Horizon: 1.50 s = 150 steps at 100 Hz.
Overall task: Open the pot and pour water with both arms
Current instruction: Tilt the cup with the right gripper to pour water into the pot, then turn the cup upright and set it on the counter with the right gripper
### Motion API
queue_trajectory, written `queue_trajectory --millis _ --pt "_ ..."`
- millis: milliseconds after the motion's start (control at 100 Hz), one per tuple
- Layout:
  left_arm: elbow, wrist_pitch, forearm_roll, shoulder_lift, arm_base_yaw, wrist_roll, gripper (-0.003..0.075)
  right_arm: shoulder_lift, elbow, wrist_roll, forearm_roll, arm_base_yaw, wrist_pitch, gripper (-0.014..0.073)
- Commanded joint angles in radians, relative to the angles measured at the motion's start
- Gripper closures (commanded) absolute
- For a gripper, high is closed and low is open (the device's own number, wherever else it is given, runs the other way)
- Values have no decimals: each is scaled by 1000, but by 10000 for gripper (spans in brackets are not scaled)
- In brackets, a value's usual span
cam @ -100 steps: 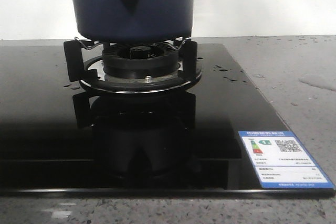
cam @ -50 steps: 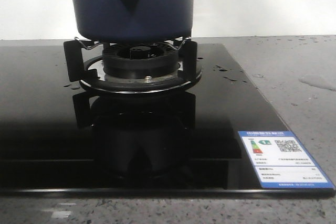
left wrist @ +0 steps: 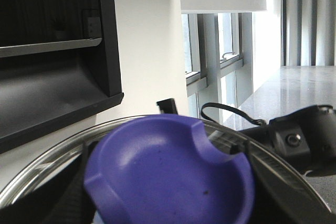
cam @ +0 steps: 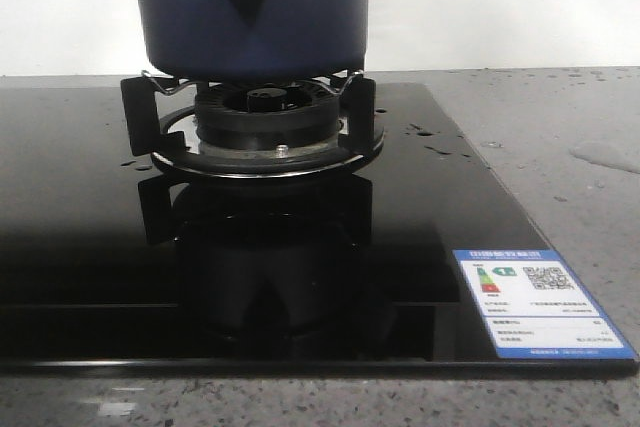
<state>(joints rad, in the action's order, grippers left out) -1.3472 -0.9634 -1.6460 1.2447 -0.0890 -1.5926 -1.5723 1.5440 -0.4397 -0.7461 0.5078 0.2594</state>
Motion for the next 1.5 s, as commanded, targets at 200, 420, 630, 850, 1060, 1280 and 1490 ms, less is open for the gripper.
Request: queue_trajectory --millis 200,420,630,850,1060,1280,1490 --pt "-37 5 -105 -28 -10 9 426 179 11 102 399 -124 120 421" --pt "-37 5 -83 -5 -57 9 426 397 -299 102 626 -262 -29 421" --pt "-37 1 -65 31 -84 9 426 620 -787 102 746 -314 -400 421" --pt "-37 -1 -62 37 -84 9 426 685 -1160 102 998 -314 -696 421" --pt "-37 -1 -62 37 -84 9 426 652 -1218 100 1003 -314 -686 421" --pt "-37 -3 -58 37 -84 9 426 620 -1218 100 1012 -314 -639 256" --pt "-37 -3 -58 37 -84 9 426 619 -1218 100 1055 -314 -646 39"
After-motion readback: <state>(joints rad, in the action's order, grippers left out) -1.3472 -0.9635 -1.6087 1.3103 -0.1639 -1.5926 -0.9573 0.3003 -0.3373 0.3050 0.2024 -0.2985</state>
